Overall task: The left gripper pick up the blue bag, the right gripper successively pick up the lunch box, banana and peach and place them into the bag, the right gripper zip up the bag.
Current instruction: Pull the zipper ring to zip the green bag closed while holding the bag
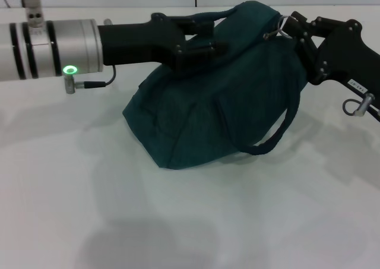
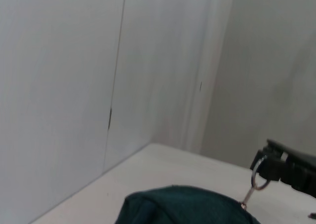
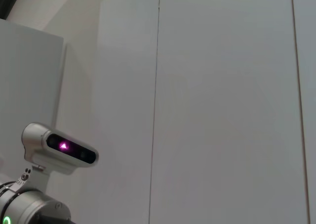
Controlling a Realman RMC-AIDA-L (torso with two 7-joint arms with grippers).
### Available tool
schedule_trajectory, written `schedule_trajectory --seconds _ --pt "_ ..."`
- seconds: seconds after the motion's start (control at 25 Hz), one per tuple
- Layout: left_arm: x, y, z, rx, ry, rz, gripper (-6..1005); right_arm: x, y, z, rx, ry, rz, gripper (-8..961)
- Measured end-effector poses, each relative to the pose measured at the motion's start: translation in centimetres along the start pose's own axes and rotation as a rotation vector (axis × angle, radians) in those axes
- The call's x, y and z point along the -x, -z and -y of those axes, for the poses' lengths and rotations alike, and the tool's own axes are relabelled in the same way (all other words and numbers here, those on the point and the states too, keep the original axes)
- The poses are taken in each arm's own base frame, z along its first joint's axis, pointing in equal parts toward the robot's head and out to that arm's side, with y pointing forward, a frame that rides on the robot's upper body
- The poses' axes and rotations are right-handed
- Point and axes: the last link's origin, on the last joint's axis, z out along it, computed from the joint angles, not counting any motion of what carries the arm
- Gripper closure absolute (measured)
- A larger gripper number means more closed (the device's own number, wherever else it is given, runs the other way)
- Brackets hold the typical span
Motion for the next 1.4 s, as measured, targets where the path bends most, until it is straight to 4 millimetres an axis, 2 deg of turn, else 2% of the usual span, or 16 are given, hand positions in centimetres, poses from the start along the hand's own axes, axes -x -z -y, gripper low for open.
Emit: schedule_trajectory --seconds 0.12,0.32,0.56,0.64,1.0,1.4 --pt "0.1 -0.3 -0.1 0.000 -0.008 0.012 424 0.0 0.1 0.0 -0.001 -0.001 -0.001 921" --pt "0.1 -0.2 0.0 -0.001 -0.016 0.017 498 0.0 0.2 0.0 -0.004 -0.002 -0.001 921" --pt "0.5 -0.3 0.1 -0.010 -0.028 0.042 667 -0.1 0.1 0.0 -0.001 -0.001 -0.003 920" --pt "0.5 -0.3 0.1 -0.009 -0.041 0.046 779 0.0 0.1 0.0 -0.002 0.000 -0.002 920" --pt "1.0 -0.3 -0.2 -0.006 -0.133 0.042 834 -0.1 0.2 0.2 -0.017 -0.007 -0.004 919" --pt "1.6 -0.3 -0.5 -0.011 -0.210 0.043 900 -0.6 1.9 1.9 -0.190 -0.089 0.006 920"
